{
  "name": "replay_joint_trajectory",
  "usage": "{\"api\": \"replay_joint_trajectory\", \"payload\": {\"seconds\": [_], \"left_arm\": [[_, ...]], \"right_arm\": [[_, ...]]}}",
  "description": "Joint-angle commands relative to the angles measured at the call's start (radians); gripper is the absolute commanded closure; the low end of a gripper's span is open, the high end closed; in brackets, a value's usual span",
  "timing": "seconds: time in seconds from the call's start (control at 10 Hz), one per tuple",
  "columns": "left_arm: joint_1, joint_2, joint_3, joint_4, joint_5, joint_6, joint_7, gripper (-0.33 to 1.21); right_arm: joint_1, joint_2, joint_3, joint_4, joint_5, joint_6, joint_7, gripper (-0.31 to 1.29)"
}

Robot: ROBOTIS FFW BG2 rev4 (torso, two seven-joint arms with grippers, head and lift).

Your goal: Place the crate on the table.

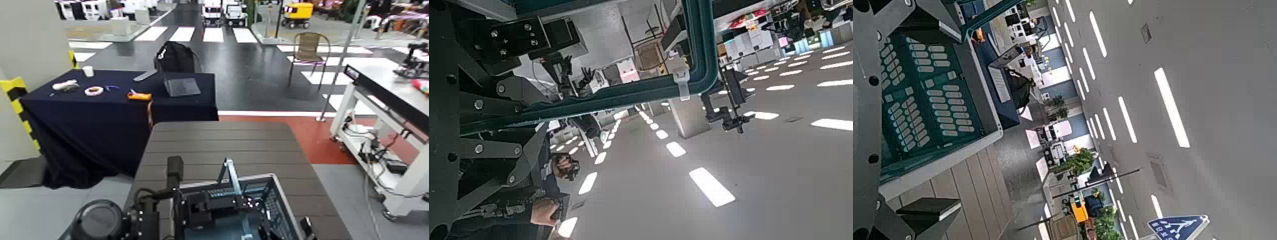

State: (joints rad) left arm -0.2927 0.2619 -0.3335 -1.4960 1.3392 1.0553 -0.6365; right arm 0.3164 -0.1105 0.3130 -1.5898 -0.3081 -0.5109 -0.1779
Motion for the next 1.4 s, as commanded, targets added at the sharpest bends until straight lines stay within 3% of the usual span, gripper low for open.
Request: {"api": "replay_joint_trajectory", "payload": {"seconds": [0.1,0.6,0.9,1.4], "left_arm": [[-0.005,0.002,-0.002,0.005,0.0,-0.011,-0.002,1.19],[-0.028,-0.009,-0.03,0.059,0.006,-0.09,0.0,1.19],[-0.102,-0.021,-0.096,0.143,0.0,-0.158,-0.015,1.19],[-0.276,-0.062,-0.205,0.362,-0.112,-0.299,-0.134,1.19]], "right_arm": [[0.0,-0.001,0.0,0.001,0.0,-0.001,0.0,0.14],[-0.002,-0.001,0.001,0.001,-0.002,-0.001,0.0,0.14],[-0.003,-0.001,0.005,0.005,-0.003,-0.001,0.002,0.14],[-0.006,-0.001,0.009,0.007,-0.006,-0.003,0.002,0.14]]}}
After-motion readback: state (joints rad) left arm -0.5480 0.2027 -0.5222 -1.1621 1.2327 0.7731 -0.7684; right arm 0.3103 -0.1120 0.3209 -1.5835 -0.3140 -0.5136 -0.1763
